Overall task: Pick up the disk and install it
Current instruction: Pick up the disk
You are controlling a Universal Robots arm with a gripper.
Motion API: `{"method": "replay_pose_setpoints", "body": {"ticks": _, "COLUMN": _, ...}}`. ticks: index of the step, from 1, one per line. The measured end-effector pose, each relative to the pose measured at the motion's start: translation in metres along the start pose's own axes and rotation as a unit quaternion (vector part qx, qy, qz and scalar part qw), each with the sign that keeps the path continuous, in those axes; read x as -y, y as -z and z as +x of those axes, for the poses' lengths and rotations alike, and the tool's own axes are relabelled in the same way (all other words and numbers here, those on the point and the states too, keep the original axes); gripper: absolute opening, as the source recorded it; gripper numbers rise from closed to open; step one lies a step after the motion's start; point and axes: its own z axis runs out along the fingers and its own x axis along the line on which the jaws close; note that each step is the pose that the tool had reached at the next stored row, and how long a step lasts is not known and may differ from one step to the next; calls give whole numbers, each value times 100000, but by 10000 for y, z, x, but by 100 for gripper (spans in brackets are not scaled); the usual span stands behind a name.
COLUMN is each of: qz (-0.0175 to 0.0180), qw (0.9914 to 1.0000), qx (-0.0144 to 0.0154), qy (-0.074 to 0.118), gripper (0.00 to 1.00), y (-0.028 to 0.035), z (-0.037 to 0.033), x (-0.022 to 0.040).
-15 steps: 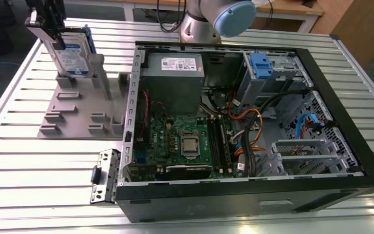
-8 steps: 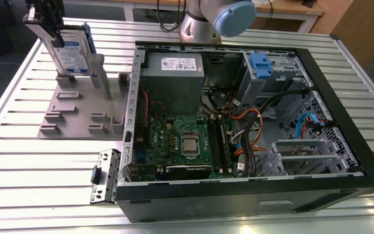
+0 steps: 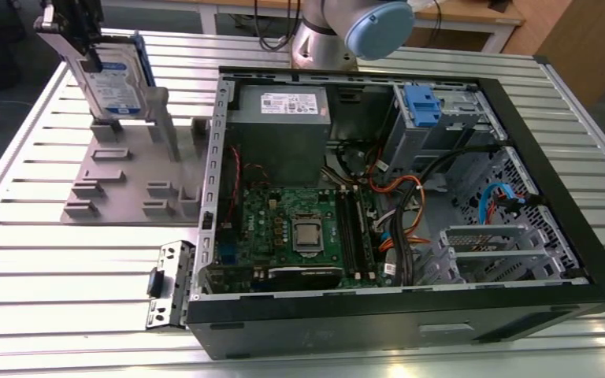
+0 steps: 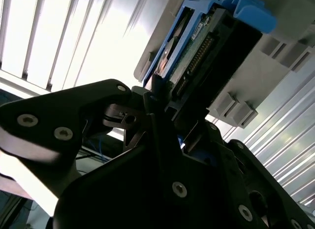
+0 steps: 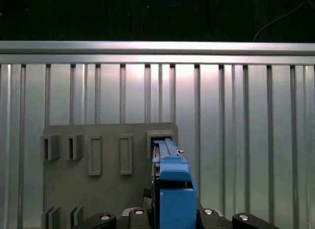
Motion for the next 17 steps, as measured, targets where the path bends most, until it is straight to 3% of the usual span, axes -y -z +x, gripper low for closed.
{"method": "replay_pose_setpoints", "body": {"ticks": 17, "qz": -2, "qw": 100000, "qx": 19, "qy": 0, "gripper": 36, "y": 143, "z": -5, "x": -2}}
